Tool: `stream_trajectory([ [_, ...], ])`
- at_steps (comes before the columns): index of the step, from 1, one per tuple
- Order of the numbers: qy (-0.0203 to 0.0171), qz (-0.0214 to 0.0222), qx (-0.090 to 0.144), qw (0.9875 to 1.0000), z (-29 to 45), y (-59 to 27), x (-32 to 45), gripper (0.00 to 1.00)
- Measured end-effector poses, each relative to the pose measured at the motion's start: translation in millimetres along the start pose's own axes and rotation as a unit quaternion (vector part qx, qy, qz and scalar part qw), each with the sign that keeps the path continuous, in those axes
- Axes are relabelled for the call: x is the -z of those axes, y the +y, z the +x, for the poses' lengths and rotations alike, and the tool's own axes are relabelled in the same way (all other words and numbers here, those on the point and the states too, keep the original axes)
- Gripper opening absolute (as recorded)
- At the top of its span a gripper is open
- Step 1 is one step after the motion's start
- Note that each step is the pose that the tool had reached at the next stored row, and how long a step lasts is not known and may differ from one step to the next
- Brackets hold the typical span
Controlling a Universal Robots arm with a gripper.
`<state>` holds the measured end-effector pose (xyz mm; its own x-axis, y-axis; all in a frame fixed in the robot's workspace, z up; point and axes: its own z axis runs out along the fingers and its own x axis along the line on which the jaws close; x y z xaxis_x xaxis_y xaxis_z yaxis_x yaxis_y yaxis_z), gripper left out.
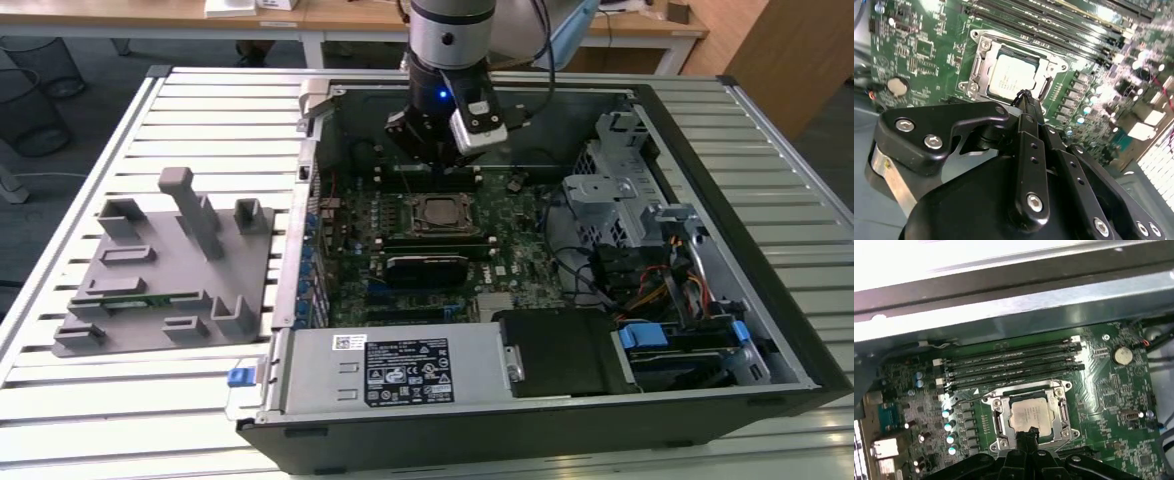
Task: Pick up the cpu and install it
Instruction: 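Install the first cpu locking lever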
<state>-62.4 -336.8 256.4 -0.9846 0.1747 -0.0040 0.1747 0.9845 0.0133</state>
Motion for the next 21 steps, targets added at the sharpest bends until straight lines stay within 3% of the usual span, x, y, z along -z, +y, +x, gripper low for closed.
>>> stream_trajectory([
  [4,0.0004,-0.0001,0.035,0.9994,0.0,0.0,-0.3,0.11],
  [8,0.0009,-0.0003,0.069,0.9976,0.0,0.0,-0.4,0.11],
  [18,0.0017,-0.0005,0.134,0.9910,0.0,0.0,-0.5,0.11],
  [21,0.0020,-0.0006,0.153,0.9882,0.0,0.0,-0.5,0.11],
])
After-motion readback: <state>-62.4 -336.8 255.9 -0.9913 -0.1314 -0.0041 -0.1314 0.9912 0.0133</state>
